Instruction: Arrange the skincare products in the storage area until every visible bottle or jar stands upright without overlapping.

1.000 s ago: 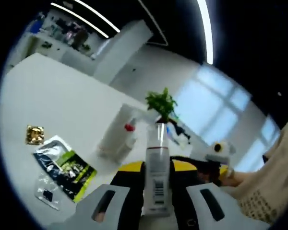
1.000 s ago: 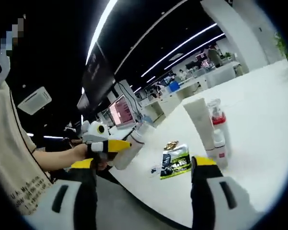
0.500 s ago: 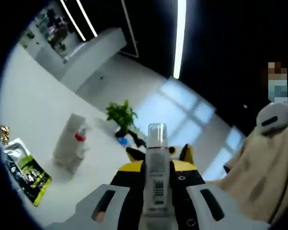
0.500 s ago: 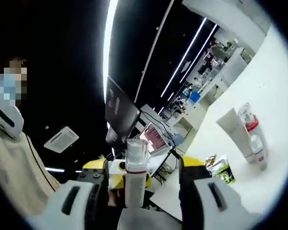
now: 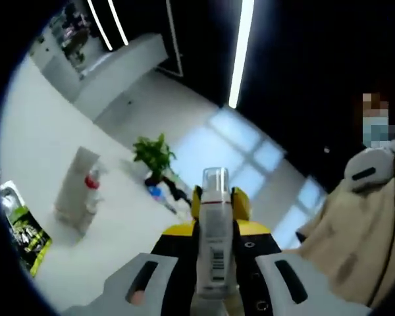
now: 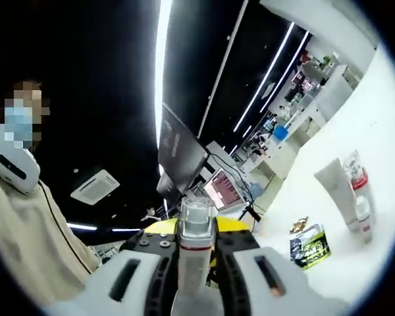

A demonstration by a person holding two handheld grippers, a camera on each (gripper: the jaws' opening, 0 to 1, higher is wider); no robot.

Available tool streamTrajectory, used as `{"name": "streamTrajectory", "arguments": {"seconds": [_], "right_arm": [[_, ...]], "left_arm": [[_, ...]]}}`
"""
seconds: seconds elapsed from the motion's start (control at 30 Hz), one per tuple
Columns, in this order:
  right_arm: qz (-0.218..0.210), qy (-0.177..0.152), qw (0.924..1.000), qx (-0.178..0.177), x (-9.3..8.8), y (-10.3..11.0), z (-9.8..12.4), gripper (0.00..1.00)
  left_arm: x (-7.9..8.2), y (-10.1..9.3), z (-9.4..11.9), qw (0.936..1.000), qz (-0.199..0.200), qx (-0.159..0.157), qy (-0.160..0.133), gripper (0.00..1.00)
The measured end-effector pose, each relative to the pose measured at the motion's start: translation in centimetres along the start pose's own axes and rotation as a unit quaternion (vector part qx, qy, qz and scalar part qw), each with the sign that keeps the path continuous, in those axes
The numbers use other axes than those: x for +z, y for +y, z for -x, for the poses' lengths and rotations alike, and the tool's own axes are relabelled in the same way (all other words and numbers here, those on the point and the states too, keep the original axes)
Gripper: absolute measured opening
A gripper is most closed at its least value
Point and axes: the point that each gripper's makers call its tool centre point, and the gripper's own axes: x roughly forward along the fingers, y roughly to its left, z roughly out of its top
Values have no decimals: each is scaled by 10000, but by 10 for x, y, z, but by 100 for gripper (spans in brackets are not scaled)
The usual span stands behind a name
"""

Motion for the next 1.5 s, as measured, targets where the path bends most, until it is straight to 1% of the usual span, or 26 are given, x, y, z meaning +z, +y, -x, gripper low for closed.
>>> {"name": "streamTrajectory", "arguments": {"seconds": [0.13,0.2,0.23,0.27,0.33,0.37,0.43,0.47,0.5,0.53,0.57,0.6,0.67,0.7,0.73,0.8,0.97,1.07,1.1,1.13,1.23,1.3,1.33,1.37,1.43,1.5], "right_arm": [[-6,77,9999,-125,6,2,-3,19],[-34,-50,9979,-651,14,-12,-2,18],[-72,-120,9970,-759,18,-14,-2,18],[-23,-203,9972,-724,22,-11,-3,18],[275,-397,9940,-985,31,-15,-2,18],[350,-395,9930,-1060,32,-15,-2,18],[584,-397,9887,-1319,37,-18,-2,18],[639,-391,9873,-1401,38,-19,-1,18],[637,-393,9867,-1444,39,-19,-1,18],[616,-426,9865,-1454,41,-17,-2,18],[627,-492,9860,-1468,45,-15,-2,18],[625,-556,9853,-1487,48,-13,-2,18],[919,-485,9806,-1662,49,-14,-3,18],[1047,-470,9784,-1722,50,-13,-4,18],[1085,-461,9772,-1764,50,-12,-4,18],[1189,-487,9729,-1921,52,-10,-6,18],[1404,-484,9662,-2107,52,-4,-7,18],[1512,-597,9631,-2145,58,2,-7,18],[1540,-629,9620,-2164,60,3,-6,18],[1616,-656,9603,-2176,65,4,-4,18],[1636,-644,9634,-2024,71,5,0,18],[1623,-666,9677,-1811,75,6,0,18],[1675,-684,9677,-1754,77,6,0,18],[1738,-704,9684,-1645,80,8,0,18],[1867,-641,9716,-1305,83,16,-3,20],[1875,-577,9736,-1166,86,19,-2,21]], "left_arm": [[7,-3,-3,10000,16,36,8,17],[23,11,-3,9963,-441,725,-165,19],[29,13,-5,9897,-995,1032,-60,20],[30,12,-6,9869,-1176,1107,1,21],[36,10,-10,9723,-1792,1491,184,21],[38,8,-12,9611,-2170,1678,323,20],[40,7,-13,9453,-2627,1870,491,18],[39,7,-12,9283,-3017,2047,726,17],[38,8,-12,9193,-3195,2136,848,17],[34,10,-11,9013,-3486,2317,1117,17],[32,12,-10,8893,-3658,2426,1280,18],[28,16,-9,8686,-3936,2597,1524,18],[30,15,-12,8474,-4242,2768,1593,18],[30,15,-12,8398,-4314,2860,1637,18],[32,16,-11,8255,-4453,3022,1700,18],[34,16,-12,8045,-4681,3201,1764,17],[39,18,-10,7640,-4904,3778,1818,17],[41,14,-14,7699,-4622,4111,1566,17],[40,11,-17,7783,-4539,4066,1513,17],[39,7,-21,7927,-4435,3940,1404,16],[44,4,-22,8055,-4368,3752,1398,16],[46,2,-25,8288,-4103,3564,1332,16],[44,-1,-29,8504,-3852,3345,1289,16],[46,-3,-31,8613,-3690,3275,1215,16],[40,-10,-38,8893,-3335,2848,1299,16],[42,-14,-40,8992,-3244,2650,1266,16]]}}
